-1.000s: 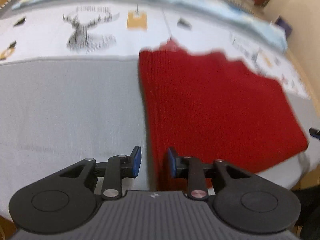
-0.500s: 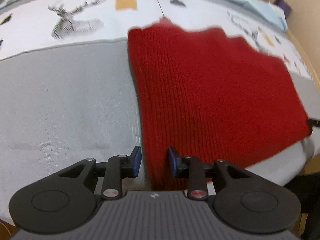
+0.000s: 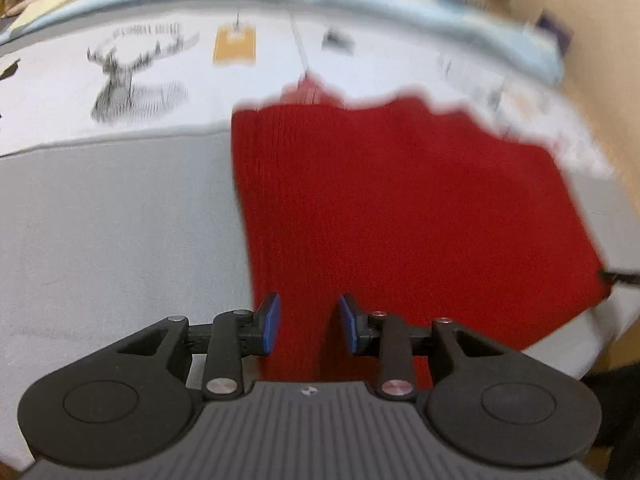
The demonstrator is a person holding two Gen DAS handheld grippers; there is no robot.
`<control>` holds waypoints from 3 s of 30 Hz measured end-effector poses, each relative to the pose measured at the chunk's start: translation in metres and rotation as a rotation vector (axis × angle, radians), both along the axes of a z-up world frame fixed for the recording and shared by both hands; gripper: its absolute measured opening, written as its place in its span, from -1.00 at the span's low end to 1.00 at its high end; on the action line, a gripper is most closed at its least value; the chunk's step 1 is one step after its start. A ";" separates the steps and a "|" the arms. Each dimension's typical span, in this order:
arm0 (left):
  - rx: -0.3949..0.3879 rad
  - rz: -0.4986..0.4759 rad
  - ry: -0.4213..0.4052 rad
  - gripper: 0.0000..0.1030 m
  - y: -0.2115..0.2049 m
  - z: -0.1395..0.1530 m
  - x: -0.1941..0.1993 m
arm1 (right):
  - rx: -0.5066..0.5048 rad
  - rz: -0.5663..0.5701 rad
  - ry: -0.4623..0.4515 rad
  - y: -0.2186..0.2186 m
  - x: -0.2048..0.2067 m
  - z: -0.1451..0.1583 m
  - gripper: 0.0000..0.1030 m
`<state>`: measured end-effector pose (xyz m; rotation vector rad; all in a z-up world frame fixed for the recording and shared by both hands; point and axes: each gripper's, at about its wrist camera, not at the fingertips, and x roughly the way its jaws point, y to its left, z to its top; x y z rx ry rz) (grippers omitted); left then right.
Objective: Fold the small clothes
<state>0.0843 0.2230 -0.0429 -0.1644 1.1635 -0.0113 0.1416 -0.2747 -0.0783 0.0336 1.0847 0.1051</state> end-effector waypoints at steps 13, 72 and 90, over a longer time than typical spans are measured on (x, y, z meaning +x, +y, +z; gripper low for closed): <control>-0.018 -0.161 -0.101 -0.28 -0.044 0.016 0.004 | -0.072 0.015 0.036 0.001 -0.004 -0.007 -0.18; 0.127 0.536 -0.621 0.50 0.155 0.129 -0.169 | -0.038 0.376 -0.297 0.260 -0.089 0.021 -0.09; 0.128 0.602 -0.567 0.51 0.206 0.119 -0.214 | -0.288 0.889 -0.266 0.428 -0.145 -0.044 0.28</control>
